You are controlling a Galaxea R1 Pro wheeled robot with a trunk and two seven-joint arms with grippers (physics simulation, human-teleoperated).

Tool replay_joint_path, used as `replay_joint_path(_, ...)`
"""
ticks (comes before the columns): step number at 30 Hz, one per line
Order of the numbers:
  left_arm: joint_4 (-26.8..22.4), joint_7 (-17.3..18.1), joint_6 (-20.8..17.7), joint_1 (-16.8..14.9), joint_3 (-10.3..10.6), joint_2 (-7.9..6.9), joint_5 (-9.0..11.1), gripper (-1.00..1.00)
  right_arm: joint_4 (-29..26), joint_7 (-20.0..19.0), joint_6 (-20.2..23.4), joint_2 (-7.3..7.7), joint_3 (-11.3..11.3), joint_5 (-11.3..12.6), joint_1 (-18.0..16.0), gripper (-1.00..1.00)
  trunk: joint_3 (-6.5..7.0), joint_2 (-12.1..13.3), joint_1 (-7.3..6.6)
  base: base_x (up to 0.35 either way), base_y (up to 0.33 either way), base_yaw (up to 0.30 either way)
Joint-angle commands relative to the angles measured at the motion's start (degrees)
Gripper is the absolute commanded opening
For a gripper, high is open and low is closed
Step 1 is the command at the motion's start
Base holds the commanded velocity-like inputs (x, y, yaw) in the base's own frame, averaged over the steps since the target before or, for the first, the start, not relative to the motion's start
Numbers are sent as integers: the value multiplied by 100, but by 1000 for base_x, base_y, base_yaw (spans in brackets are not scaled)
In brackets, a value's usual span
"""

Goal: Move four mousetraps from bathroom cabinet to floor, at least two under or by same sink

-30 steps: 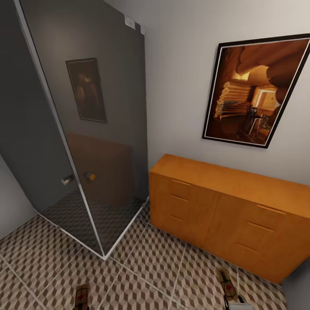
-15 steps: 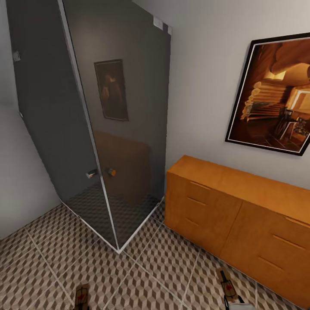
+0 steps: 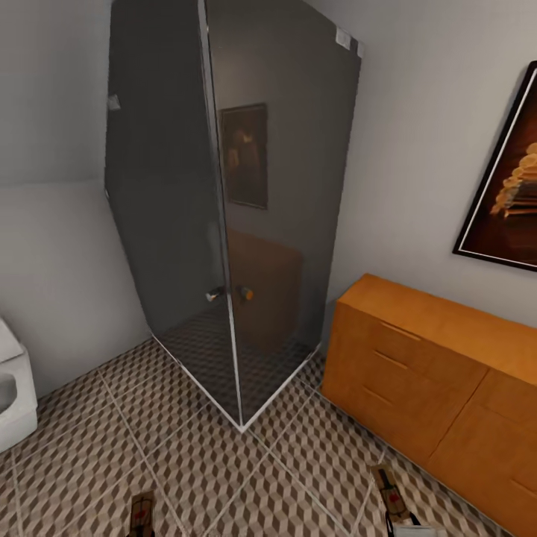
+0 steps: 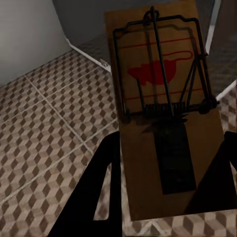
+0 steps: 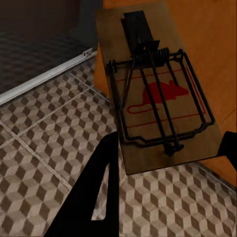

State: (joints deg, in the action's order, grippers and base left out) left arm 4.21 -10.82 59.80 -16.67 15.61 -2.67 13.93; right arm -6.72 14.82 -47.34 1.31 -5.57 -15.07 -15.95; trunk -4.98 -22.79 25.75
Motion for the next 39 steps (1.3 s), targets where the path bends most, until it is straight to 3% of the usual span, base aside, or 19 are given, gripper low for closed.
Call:
replay_joint_path(1,18,-52,20,-11,47,3,8,-100,4,4,-21,-7,-49,-48,-4,-100,-13,-13,4,0,243,289)
replay_joint_path(8,18,-52,20,-12,47,11,6,-100,4,4,-21,-17,-49,-48,-4,-100,-13,-13,4,0,144,289)
replay_joint_path(39,19,-52,20,-11,49,12,8,-100,4,4,-21,-17,-49,-53,-4,-100,-13,-13,4,0,3,289)
